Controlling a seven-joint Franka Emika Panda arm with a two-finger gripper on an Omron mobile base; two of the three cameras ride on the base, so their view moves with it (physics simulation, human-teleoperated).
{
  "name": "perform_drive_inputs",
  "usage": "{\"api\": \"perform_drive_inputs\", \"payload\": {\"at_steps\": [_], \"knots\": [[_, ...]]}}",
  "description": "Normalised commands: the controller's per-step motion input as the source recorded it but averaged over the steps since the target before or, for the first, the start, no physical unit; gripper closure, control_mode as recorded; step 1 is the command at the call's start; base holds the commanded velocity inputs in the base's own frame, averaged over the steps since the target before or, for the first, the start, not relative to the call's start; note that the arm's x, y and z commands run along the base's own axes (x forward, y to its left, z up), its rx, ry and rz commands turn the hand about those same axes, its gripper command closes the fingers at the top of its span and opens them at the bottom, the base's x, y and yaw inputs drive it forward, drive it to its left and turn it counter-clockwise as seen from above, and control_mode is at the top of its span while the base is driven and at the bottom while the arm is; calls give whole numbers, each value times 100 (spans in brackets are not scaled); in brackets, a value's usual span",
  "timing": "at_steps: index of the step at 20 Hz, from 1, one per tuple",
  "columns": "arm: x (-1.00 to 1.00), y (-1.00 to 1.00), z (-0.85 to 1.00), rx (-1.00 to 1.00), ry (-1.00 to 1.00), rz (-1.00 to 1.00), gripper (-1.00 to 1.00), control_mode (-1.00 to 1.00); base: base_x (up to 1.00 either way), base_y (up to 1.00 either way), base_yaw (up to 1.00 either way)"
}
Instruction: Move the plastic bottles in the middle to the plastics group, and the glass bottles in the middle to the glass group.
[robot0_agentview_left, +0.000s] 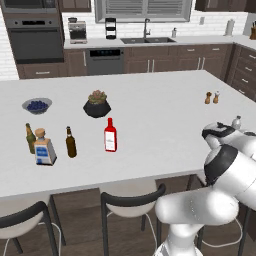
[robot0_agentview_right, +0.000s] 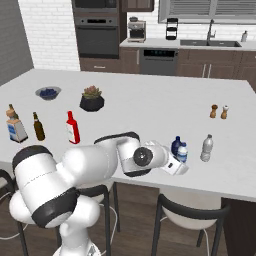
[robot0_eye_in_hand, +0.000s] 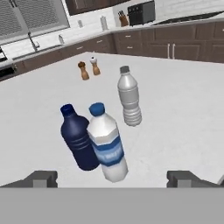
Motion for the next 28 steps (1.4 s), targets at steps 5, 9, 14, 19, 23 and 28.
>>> {"api": "perform_drive_inputs", "payload": {"at_steps": [5, 9, 14, 19, 23, 28], "knots": [[-13, 0, 97, 0, -2, 0, -100, -100, 0, 0, 0], [-21, 0, 100, 0, 0, 0, -100, -100, 0, 0, 0], [-33, 10, 100, 0, 15, 0, -100, -100, 0, 0, 0], [-34, 26, 80, 0, 28, 0, -100, -100, 0, 0, 0], [-14, 43, 0, 0, 9, 0, -100, -100, 0, 0, 0], [-6, 73, -24, 0, -7, 4, -100, -100, 0, 0, 0]]}}
